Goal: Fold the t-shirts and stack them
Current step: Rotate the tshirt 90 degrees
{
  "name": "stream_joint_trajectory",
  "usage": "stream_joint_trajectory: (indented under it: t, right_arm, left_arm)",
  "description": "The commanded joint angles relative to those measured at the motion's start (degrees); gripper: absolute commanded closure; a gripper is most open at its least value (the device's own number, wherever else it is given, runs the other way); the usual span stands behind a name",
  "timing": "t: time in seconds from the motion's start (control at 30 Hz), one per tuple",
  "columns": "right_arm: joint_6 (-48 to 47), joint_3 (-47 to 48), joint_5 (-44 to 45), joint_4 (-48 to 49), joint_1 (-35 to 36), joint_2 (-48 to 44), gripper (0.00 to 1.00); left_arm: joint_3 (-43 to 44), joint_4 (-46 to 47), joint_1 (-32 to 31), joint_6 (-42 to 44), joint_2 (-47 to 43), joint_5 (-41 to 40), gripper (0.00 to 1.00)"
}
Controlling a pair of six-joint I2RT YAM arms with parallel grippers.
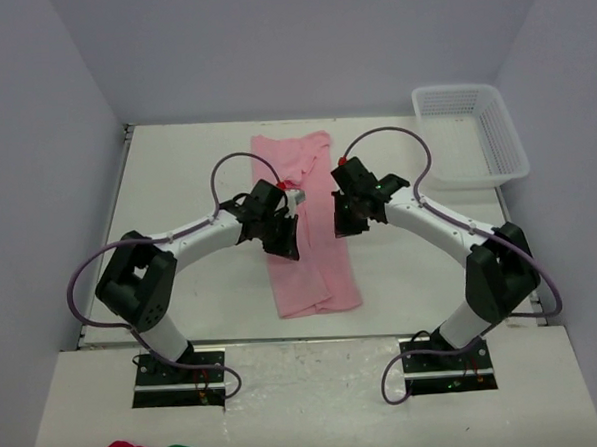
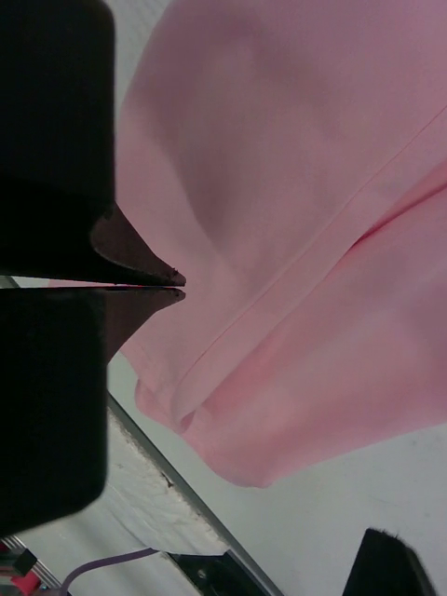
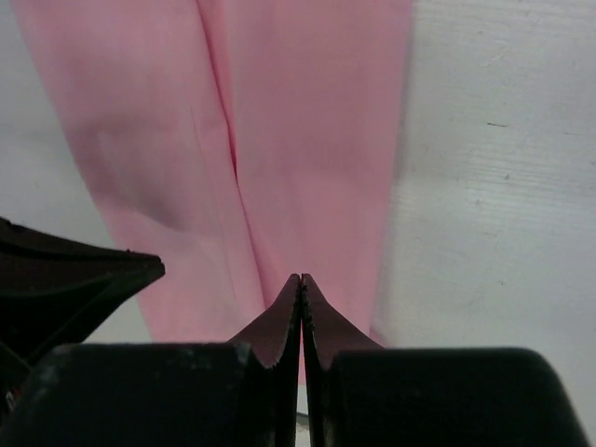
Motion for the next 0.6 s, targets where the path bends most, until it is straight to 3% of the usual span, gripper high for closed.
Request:
stream_joint_trajectory:
  t: [0.0,0.3,0.57]
  right_arm:
    - [-2.1,1.7,-1.6,0.1,-0.1,3.3,1.00]
    - [-3.8,4.8,-2.5,-0.5,-4.2,5.8,1.00]
    - [-6.8,14.8,-5.9,-4.6,-8.5,11.2,1.00]
  left_arm:
    - [-1.3,4.6,-1.6,-1.7,-2.9,0.5,1.00]
    - [-0.1,9.2,-5.2,-2.3,2.4,3.7,1.00]
    - [-0.1,12.2,-9.6,-3.5,7.3,5.5,1.00]
